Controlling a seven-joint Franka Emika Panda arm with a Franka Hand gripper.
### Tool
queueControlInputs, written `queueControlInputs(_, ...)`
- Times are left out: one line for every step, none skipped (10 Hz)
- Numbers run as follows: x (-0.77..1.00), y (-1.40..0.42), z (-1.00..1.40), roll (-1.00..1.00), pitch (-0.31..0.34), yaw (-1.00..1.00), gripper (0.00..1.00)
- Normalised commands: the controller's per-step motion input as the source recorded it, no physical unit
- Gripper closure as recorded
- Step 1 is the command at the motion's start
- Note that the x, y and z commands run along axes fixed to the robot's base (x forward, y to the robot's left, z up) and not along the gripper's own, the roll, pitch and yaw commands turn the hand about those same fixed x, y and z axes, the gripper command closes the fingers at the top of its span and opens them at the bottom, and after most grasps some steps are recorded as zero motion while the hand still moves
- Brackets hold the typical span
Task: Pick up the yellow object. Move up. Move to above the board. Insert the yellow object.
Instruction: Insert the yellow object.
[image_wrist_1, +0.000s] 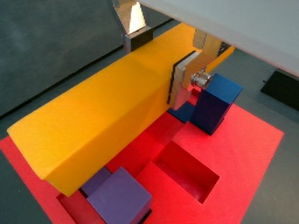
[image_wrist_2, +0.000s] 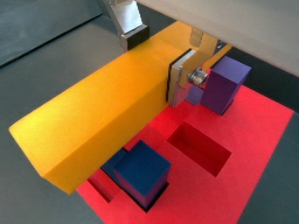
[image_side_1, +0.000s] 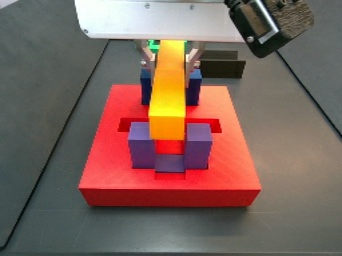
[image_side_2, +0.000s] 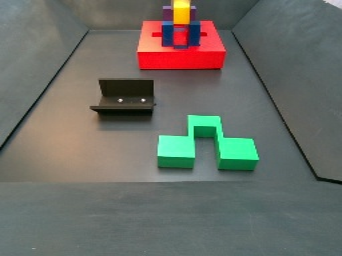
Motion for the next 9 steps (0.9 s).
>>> queueControlInputs(0.01, -0.01, 0.00, 0.04, 0.000, 0.36, 1.00)
queueControlInputs(0.00, -0.05, -0.01, 0.03, 0.000, 0.03, 1.00)
queueControlInputs(0.00, -0.10, -0.11, 0.07, 0.000, 0.00, 1.00)
queueControlInputs(0.00, -0.15, -0.16, 0.10, 0.000, 0.00, 1.00)
queueControlInputs(0.02, -0.17, -0.12, 0.11, 0.000, -0.07, 1.00)
queueControlInputs(0.06, -0.17, -0.07, 0.10, 0.000, -0.08, 1.00)
queueControlInputs(0.07, -0.12, -0.05, 0.10, 0.003, -0.04, 1.00)
queueControlInputs(0.13, -0.07, -0.07, 0.11, 0.019, 0.00, 1.00)
queueControlInputs(0.19, -0.03, -0.08, 0.12, 0.040, 0.00, 1.00)
